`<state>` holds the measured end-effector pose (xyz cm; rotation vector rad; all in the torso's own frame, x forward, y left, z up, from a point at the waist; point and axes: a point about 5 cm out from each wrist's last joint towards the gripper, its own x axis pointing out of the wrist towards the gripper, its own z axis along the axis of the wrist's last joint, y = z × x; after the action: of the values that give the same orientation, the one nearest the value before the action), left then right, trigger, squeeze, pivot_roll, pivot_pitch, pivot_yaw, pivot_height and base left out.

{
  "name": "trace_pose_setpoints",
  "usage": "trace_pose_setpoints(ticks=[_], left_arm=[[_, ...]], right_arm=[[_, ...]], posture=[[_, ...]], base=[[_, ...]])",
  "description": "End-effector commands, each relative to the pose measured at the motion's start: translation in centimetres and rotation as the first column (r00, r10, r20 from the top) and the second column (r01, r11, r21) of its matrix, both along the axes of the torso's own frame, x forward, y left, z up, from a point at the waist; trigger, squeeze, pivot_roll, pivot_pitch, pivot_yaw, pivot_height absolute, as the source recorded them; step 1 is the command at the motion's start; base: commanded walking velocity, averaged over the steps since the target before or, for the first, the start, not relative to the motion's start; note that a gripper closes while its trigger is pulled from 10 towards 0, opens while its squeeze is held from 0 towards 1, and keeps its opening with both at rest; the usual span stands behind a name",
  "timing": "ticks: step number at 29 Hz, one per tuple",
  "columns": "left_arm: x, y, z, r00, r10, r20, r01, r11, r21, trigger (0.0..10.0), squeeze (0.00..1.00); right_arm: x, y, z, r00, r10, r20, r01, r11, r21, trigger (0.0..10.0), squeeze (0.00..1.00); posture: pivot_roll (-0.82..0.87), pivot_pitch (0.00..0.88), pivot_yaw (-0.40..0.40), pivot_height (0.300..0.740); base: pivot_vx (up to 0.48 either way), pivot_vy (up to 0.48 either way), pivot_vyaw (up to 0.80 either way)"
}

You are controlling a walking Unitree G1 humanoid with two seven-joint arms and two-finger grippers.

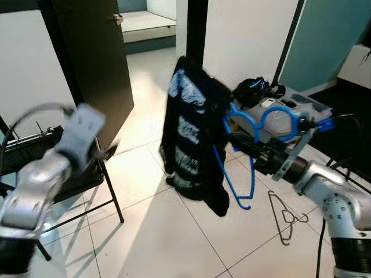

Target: Hang hanger

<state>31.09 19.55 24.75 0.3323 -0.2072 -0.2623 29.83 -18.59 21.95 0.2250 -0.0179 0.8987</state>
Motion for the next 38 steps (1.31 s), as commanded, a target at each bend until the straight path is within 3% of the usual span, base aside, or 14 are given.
trace_pose_setpoints(ticks=[1, 2, 3, 5, 6, 8, 10, 12, 14, 20, 24, 31, 38], left_arm=[[0.1, -1.2, 0.4, 0.999, 0.005, 0.035, 0.000, 0.993, -0.120, 10.0, 0.00], [0.2, -2.8, 0.7, 0.997, 0.002, 0.071, 0.011, 0.982, -0.187, 10.0, 0.00], [0.2, -2.8, 0.7, 0.997, 0.002, 0.071, 0.011, 0.982, -0.187, 10.0, 0.00], [0.3, -4.8, 0.5, 0.996, -0.001, 0.089, 0.024, 0.968, -0.249, 10.0, 0.00], [0.3, -4.8, 0.5, 0.996, -0.001, 0.089, 0.024, 0.968, -0.249, 10.0, 0.00], [0.4, -6.6, -0.4, 0.998, -0.015, 0.057, 0.031, 0.957, -0.288, 10.0, 0.00], [0.4, -6.6, -0.4, 0.998, -0.015, 0.057, 0.031, 0.957, -0.288, 10.0, 0.00], [0.1, -8.2, -1.4, 0.999, -0.032, 0.014, 0.035, 0.947, -0.320, 10.0, 0.00], [0.0, -8.7, -1.6, 0.999, -0.032, 0.001, 0.031, 0.944, -0.329, 10.0, 0.00], [-0.2, -8.8, -1.8, 1.000, -0.019, -0.014, 0.013, 0.939, -0.344, 10.0, 0.00], [-0.2, -8.6, -1.8, 1.000, 0.011, -0.012, -0.015, 0.935, -0.354, 10.0, 0.00], [-0.2, -8.5, -1.8, 0.999, 0.040, 0.006, -0.036, 0.939, -0.341, 10.0, 0.00], [0.1, -8.8, -1.1, 0.998, 0.015, 0.062, 0.007, 0.943, -0.334, 10.0, 0.00]], right_arm=[[-0.1, 0.4, 0.8, 0.998, 0.004, 0.066, -0.003, 1.000, -0.009, 10.0, 0.00], [0.0, 0.6, 0.5, 0.998, -0.003, 0.060, 0.004, 1.000, -0.021, 10.0, 0.00], [0.0, 0.6, 0.5, 0.998, -0.003, 0.060, 0.004, 1.000, -0.021, 10.0, 0.00], [0.3, 1.0, 0.0, 0.999, -0.016, 0.051, 0.018, 0.999, -0.046, 10.0, 0.00], [0.3, 1.0, 0.0, 0.999, -0.016, 0.051, 0.018, 0.999, -0.046, 10.0, 0.00], [0.7, 1.4, -0.3, 0.998, -0.041, 0.048, 0.044, 0.997, -0.064, 10.0, 0.00], [0.7, 1.4, -0.3, 0.998, -0.041, 0.048, 0.044, 0.997, -0.064, 10.0, 0.00], [1.7, 1.8, -0.2, 0.992, -0.107, 0.059, 0.110, 0.993, -0.048, 10.0, 0.00], [2.1, 2.0, -0.1, 0.989, -0.133, 0.064, 0.136, 0.990, -0.039, 10.0, 0.00], [3.1, 2.8, 0.6, 0.982, -0.175, 0.077, 0.173, 0.985, 0.030, 10.0, 0.00], [3.4, 3.9, 1.2, 0.985, -0.141, 0.100, 0.134, 0.989, 0.069, 10.0, 0.00], [3.0, 4.3, 1.7, 0.989, -0.092, 0.118, 0.082, 0.992, 0.091, 10.0, 0.00], [2.1, 4.4, 2.0, 0.990, -0.024, 0.136, 0.011, 0.995, 0.101, 10.0, 0.00]], posture=[[0.01, 0.000, 0.006, 0.740], [0.01, 0.000, 0.005, 0.740], [0.01, 0.000, 0.005, 0.740], [0.01, 0.000, 0.006, 0.740], [0.01, 0.000, 0.006, 0.740], [0.00, 0.000, 0.010, 0.740], [0.00, 0.000, 0.010, 0.740], [0.00, 0.000, 0.014, 0.740], [0.01, 0.000, 0.015, 0.740], [0.01, 0.000, 0.011, 0.740], [0.02, 0.000, 0.007, 0.740], [0.02, 0.000, 0.003, 0.740], [0.01, 0.000, -0.001, 0.740]], base=[[0.000, 0.000, 0.00], [0.000, 0.000, 0.00], [0.000, 0.000, 0.00], [0.000, 0.000, 0.00], [0.000, 0.000, 0.00], [0.000, 0.000, 0.00], [0.000, 0.000, 0.00], [0.000, 0.000, 0.00], [0.000, 0.000, 0.00], [0.000, 0.000, 0.00], [0.000, 0.000, 0.00], [0.000, 0.000, 0.00], [0.000, 0.000, 0.00]])
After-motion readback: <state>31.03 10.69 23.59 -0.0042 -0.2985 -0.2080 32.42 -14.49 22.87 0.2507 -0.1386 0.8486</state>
